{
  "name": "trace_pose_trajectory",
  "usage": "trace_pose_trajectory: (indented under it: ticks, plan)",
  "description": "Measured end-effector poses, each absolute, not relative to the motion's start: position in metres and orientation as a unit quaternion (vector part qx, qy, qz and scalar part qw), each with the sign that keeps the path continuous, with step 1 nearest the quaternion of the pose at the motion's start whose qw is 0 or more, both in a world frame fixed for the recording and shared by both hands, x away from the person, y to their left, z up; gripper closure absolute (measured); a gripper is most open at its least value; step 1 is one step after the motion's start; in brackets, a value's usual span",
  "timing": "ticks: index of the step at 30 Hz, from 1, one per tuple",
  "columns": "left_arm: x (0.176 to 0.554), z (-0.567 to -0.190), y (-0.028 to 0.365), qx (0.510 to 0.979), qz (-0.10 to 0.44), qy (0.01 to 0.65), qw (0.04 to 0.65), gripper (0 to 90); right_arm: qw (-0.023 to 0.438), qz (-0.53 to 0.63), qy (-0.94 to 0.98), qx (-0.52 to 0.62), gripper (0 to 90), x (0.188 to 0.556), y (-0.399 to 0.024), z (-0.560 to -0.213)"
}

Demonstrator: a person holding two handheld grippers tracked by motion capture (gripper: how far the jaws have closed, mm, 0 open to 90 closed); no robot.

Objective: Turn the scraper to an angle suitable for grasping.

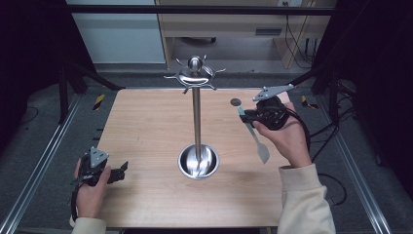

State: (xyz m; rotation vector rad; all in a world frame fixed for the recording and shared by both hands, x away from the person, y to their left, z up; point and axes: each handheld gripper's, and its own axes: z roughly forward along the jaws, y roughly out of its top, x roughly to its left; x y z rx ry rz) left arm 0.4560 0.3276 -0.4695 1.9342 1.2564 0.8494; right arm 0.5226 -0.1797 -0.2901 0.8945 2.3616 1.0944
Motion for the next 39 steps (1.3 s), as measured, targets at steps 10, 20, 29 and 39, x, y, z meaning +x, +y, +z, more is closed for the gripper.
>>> trace_pose_trajectory:
  ticks: [10, 20, 29, 39]
  plan:
    - [0.454, -0.469, 0.334, 0.729, 0.324, 0.493, 0.347, 4.2, 0.206, 0.427, 0.825, 0.308, 74.6, 0.507, -0.177, -0.281]
    - [0.453, -0.464, 0.335, 0.726, 0.331, 0.487, 0.355, 4.2, 0.218, 0.481, 0.796, 0.296, 74.5, 0.484, -0.176, -0.262]
    - [0.455, -0.466, 0.334, 0.728, 0.327, 0.488, 0.353, 4.2, 0.224, 0.518, 0.776, 0.281, 74.5, 0.470, -0.172, -0.248]
    - [0.456, -0.466, 0.334, 0.733, 0.329, 0.487, 0.343, 4.2, 0.236, 0.555, 0.752, 0.267, 74.5, 0.459, -0.164, -0.239]
